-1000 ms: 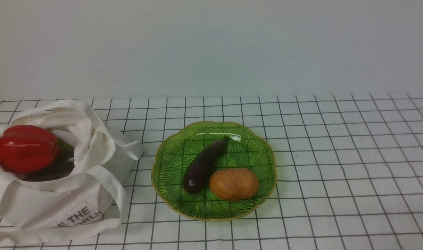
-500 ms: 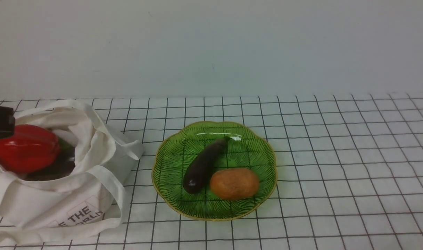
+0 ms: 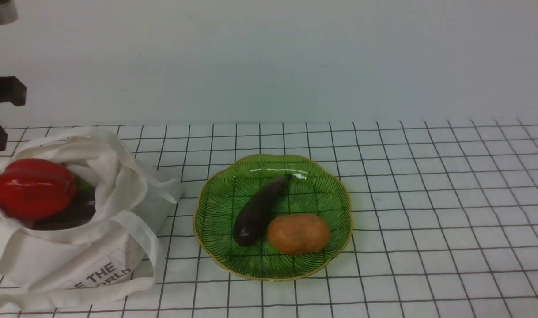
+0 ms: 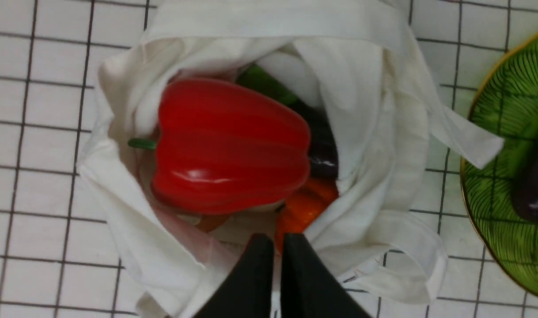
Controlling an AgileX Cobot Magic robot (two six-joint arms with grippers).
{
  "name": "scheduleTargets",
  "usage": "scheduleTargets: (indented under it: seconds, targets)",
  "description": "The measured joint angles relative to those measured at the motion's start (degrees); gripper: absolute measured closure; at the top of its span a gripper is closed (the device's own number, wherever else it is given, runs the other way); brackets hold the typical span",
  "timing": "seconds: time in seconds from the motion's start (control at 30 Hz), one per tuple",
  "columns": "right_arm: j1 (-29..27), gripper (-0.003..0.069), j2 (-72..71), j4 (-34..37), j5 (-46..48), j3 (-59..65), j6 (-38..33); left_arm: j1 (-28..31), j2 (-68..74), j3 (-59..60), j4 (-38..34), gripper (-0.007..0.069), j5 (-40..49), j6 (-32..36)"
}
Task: Take vegetables from bag on white checkered tablecloth place on plate.
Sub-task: 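Reach into the bag and grasp the red bell pepper with the left gripper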
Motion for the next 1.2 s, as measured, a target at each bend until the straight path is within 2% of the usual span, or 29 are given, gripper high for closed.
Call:
scheduleTargets:
  seconds: [0.13,0.27,0.37,0.4,0.43,0.47,0.53,0.6,0.7,0.9,1.07,1.17,1.2]
  targets:
    - [0.0,0.0673,0.0,0.0,0.0,0.0,0.05,0.18,3.37,0.0,-1.98,0.0599,0.0,4.84]
    - [0.0,0.0673,0.0,0.0,0.0,0.0,0.05,-2.46,4.34,0.0,-0.63,0.0515,0.0,11.28]
    - [0.0,0.0673,0.0,0.0,0.0,0.0,0.05,-4.55,4.34,0.0,3.18,0.0357,0.0,12.88]
    - [0.0,0.0673,0.0,0.0,0.0,0.0,0.05,-4.66,4.34,0.0,3.18,0.0357,0.0,12.91]
    - [0.0,0.0673,0.0,0.0,0.0,0.0,0.05,-5.36,4.35,0.0,5.83,0.0229,-0.06,12.96]
    - [0.0,0.0673,0.0,0.0,0.0,0.0,0.05,-5.57,4.4,0.0,6.66,0.0183,-0.13,12.96]
    - [0.0,0.0673,0.0,0.0,0.0,0.0,0.05,-5.86,4.81,0.0,9.04,0.0038,-0.39,12.52]
    - [0.0,0.0673,0.0,0.0,0.0,0.0,0.05,-5.93,5.67,0.0,10.73,-0.0032,-0.67,11.28]
    - [0.0,0.0673,0.0,0.0,0.0,0.0,0.05,-5.93,7.5,0.0,12.47,-0.0057,-1.18,9.11]
    - [0.0,0.0673,0.0,0.0,0.0,0.0,0.05,-6.15,11.3,0.0,13.18,-0.0059,-3.75,7.49]
    - [0.0,0.0673,0.0,0.0,0.0,0.0,0.05,-7.42,11.67,-0.47,13.47,-0.0059,-2.58,4.32]
    - [0.0,0.0673,0.0,0.0,0.0,0.0,0.05,-7.88,11.41,-2.88,13.47,-0.0037,-0.74,0.35]
    - [0.0,0.0673,0.0,0.0,0.0,0.0,0.05,-7.95,10.94,-3.83,13.47,-0.0006,-0.57,-1.91]
